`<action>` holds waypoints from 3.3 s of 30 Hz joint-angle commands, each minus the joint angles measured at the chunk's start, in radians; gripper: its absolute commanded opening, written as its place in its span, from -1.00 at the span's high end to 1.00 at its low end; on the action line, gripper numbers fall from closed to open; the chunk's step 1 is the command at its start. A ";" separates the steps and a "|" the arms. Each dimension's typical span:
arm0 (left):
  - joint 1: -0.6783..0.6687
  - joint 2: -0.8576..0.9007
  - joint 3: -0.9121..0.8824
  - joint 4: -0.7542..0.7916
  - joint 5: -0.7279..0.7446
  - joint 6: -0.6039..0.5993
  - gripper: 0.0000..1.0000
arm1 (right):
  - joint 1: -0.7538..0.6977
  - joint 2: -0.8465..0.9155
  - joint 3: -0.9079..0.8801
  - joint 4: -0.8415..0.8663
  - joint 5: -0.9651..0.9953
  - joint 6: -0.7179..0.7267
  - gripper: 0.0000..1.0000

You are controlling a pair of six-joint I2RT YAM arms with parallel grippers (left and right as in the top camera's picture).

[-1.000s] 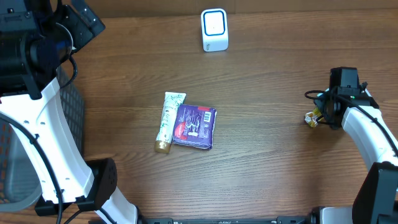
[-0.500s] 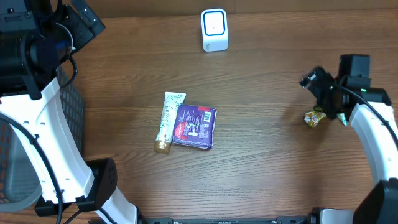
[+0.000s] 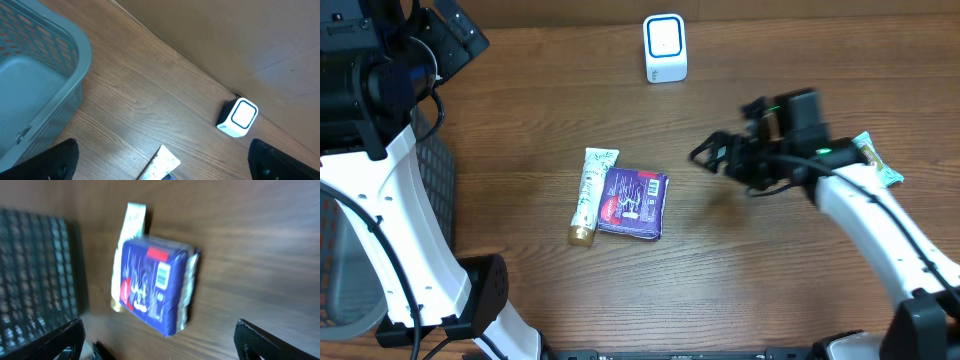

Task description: Scan the item barcode

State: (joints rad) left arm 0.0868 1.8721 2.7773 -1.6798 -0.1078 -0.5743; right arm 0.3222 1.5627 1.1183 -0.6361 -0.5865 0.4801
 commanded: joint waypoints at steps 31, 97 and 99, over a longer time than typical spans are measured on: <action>-0.001 -0.002 0.001 0.000 0.002 -0.009 -0.99 | 0.327 0.281 0.001 0.164 0.194 0.346 -0.57; -0.002 -0.002 0.001 0.000 0.002 -0.009 -0.99 | 0.238 0.283 0.171 -0.314 0.220 0.445 -0.54; -0.002 -0.002 0.001 0.000 0.002 -0.009 -0.99 | 0.269 0.283 0.159 -0.306 0.263 0.507 -0.41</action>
State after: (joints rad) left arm 0.0868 1.8721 2.7773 -1.6794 -0.1081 -0.5743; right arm 0.5514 1.8416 1.2999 -0.9539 -0.4091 0.8391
